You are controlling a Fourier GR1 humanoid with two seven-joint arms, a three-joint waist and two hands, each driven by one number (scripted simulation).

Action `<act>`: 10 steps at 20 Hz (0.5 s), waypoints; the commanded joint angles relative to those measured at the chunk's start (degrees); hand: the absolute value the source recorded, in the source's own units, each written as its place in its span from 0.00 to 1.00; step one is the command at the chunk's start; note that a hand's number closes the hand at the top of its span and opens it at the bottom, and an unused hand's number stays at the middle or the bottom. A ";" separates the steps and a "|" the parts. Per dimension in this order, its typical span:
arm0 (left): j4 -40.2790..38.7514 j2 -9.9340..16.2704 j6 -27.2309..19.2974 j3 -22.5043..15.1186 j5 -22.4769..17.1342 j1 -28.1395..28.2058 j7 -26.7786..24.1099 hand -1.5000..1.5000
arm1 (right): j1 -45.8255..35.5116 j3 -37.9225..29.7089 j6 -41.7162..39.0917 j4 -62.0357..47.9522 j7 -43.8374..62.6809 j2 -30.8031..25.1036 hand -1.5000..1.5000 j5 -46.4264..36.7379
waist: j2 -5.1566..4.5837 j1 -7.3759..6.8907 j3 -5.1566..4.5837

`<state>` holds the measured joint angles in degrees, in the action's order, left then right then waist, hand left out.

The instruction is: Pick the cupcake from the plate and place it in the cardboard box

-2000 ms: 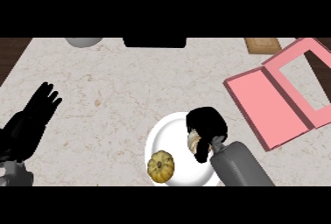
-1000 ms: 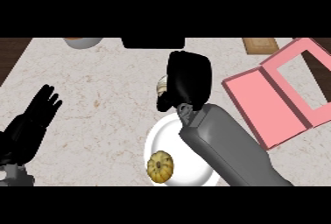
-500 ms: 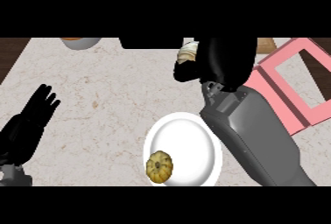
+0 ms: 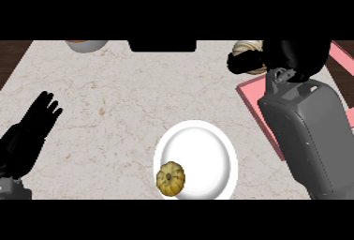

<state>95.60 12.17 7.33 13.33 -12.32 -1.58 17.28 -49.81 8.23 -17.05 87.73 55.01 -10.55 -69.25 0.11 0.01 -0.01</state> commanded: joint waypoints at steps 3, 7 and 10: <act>2.93 -1.62 -2.31 -1.33 1.17 -0.65 2.11 0.50 | 5.25 -4.99 4.20 -1.12 -7.41 -5.08 1.00 0.79 | -0.10 -0.22 0.03; 0.73 -0.49 -1.56 -0.73 1.08 -3.55 1.92 0.50 | 6.32 -6.34 9.10 -7.33 -10.88 -4.55 1.00 0.46 | -0.18 -0.23 0.02; -2.04 -1.94 -0.32 -1.15 2.39 -0.01 -3.34 0.50 | 11.16 -6.84 15.12 -9.76 -13.82 -3.22 1.00 0.98 | -0.21 -0.28 0.01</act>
<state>95.52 10.93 6.71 12.48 -11.12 -2.17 16.77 -42.10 2.85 -7.16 81.24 44.82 -13.95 -68.86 -0.05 -0.25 0.00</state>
